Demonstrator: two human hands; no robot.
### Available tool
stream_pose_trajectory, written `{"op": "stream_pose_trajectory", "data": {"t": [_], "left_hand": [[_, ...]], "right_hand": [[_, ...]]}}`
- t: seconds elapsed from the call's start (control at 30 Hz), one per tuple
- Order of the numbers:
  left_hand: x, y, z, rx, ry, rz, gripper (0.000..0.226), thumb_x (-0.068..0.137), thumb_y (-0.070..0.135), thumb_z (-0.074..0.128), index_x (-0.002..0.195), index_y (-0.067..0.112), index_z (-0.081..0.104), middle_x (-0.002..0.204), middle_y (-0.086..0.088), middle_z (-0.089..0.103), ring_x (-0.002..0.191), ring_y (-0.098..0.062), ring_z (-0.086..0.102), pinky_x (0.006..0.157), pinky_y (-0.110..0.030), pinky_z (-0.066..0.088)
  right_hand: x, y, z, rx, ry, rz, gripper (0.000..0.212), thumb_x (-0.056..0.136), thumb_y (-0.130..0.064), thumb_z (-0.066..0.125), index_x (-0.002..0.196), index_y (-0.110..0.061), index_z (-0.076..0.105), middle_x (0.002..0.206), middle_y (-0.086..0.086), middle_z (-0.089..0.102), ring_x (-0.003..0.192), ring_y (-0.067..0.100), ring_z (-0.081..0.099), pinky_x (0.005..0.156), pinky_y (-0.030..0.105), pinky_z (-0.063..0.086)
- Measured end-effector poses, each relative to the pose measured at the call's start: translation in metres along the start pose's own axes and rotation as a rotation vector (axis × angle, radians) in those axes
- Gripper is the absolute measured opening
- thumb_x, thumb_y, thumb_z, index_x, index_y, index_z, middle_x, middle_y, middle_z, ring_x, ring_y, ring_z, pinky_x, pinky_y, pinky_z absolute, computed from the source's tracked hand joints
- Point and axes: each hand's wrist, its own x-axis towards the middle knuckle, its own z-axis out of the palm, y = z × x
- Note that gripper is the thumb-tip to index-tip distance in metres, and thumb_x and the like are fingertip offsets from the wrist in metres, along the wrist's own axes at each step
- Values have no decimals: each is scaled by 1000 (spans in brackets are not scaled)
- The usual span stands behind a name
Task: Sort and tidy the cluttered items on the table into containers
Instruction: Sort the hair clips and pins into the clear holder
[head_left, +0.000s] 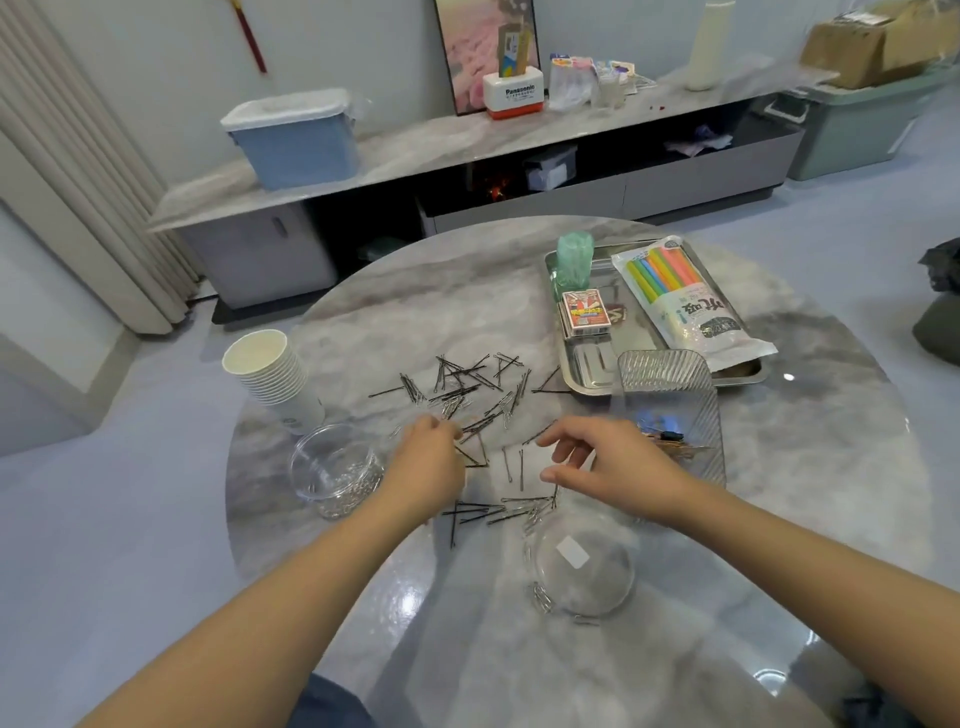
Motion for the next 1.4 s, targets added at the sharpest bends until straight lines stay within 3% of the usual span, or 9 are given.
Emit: {"op": "stream_pose_trajectory", "data": {"t": [0.23, 0.53, 0.7, 0.83, 1.0, 1.07, 1.2, 1.33, 1.4], "left_hand": [[16, -21, 10, 295, -128, -85, 35, 91, 4, 42, 126, -1, 38, 127, -21, 41, 119, -34, 39, 94, -36, 39], [26, -25, 12, 315, -55, -43, 31, 87, 4, 49, 117, 7, 55, 115, -13, 53, 106, -30, 51, 85, -37, 50], [24, -19, 3, 81, -5, -72, 30, 84, -4, 47, 102, 7, 68, 102, -10, 65, 92, -27, 60, 76, -34, 52], [10, 17, -17, -348, 95, 37, 20, 86, 1, 57, 91, 17, 68, 76, 7, 62, 66, -6, 56, 57, -12, 44], [-14, 70, -26, -732, -71, 181, 27, 81, -8, 63, 93, 16, 56, 83, -12, 69, 71, -23, 67, 76, -42, 57], [-19, 82, -23, -735, -114, 231, 31, 80, -6, 66, 90, 21, 55, 77, -5, 69, 66, -18, 67, 77, -40, 57], [-22, 92, -13, -738, -61, 287, 31, 80, 4, 71, 90, 28, 54, 84, -1, 70, 70, -13, 66, 73, -32, 57], [-15, 85, -6, -643, -11, 308, 28, 82, 18, 72, 104, 26, 57, 99, 5, 65, 82, -6, 62, 73, -11, 49], [-12, 80, -1, -616, -35, 278, 24, 85, 19, 69, 104, 26, 58, 99, 5, 63, 78, -4, 58, 70, -10, 46]], "right_hand": [[3, 6, 9, 15, -8, 38, 30, 82, -36, 69, 110, -30, 60, 91, -12, 60, 80, 5, 61, 77, 26, 52], [2, 8, 5, 9, -13, 40, 21, 85, -31, 65, 106, -28, 61, 85, -17, 59, 77, 6, 60, 73, 23, 50], [-1, 6, 2, -7, 0, 46, 23, 88, -26, 62, 110, -27, 60, 88, -16, 59, 74, 5, 59, 69, 19, 46], [-3, 8, -6, 25, 90, 70, 27, 88, -25, 63, 115, -27, 58, 91, -13, 60, 71, 3, 58, 69, 19, 47], [-6, 11, -20, 142, 157, 124, 37, 88, -23, 64, 123, -27, 54, 95, -11, 62, 62, 2, 63, 63, 21, 50], [-9, 10, -25, 268, 169, 150, 27, 87, -20, 65, 113, -21, 61, 86, -7, 67, 62, 5, 66, 55, 20, 50], [-17, 5, -43, 396, 171, 210, 4, 84, -14, 67, 87, -14, 66, 69, 5, 67, 56, 11, 65, 55, 31, 50], [-20, 17, -68, 81, 356, 218, 4, 86, -15, 63, 85, -18, 64, 67, -3, 62, 60, 8, 56, 54, 18, 41], [-21, 26, -73, -31, 351, 235, 7, 87, -14, 61, 85, -20, 63, 66, -9, 56, 61, 4, 50, 54, 19, 36]]}}
